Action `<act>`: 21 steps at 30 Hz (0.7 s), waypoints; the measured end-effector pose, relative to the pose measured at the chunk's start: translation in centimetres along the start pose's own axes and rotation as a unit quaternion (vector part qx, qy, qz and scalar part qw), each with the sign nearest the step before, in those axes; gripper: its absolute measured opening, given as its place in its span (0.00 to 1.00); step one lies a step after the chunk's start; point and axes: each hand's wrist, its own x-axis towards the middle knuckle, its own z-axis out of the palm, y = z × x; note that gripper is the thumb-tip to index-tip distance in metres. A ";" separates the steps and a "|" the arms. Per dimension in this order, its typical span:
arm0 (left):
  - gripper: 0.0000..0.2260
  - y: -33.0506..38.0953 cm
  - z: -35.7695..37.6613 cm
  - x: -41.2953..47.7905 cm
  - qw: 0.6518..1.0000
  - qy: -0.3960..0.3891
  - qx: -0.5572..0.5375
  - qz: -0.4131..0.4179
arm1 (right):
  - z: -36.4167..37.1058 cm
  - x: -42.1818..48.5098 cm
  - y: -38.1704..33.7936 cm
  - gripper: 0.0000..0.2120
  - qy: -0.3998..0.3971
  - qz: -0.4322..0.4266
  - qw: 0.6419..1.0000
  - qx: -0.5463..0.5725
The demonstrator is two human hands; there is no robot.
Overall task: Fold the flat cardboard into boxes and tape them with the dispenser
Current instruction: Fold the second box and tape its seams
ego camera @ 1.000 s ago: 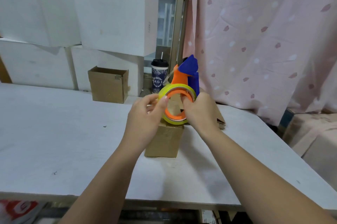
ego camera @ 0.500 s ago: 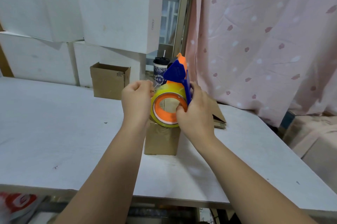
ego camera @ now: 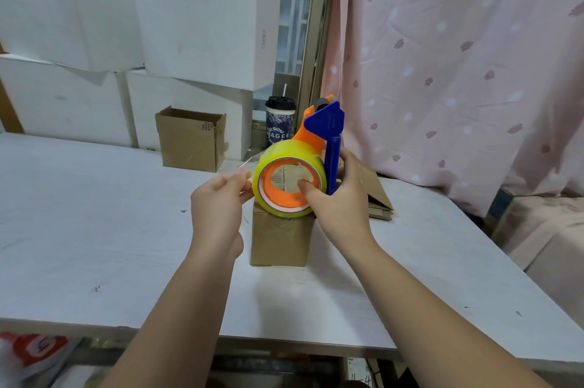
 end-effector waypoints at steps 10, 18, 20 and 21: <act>0.10 -1.2 0.8 -0.7 0.998 0.048 -0.028 -0.036 | 1.3 -1.2 0.5 0.30 0.001 -0.017 0.999 -0.028; 0.11 -1.8 1.5 -0.9 0.992 0.104 -0.052 -0.045 | 2.0 -1.5 0.6 0.22 0.049 -0.010 0.998 0.039; 0.11 -1.6 1.2 -0.9 0.996 0.066 -0.031 -0.052 | 1.8 -1.4 0.8 0.21 0.069 -0.007 0.995 0.074; 0.11 -1.4 0.9 -0.9 0.997 0.049 -0.021 -0.055 | 1.7 -1.4 0.9 0.20 0.077 -0.006 0.993 0.085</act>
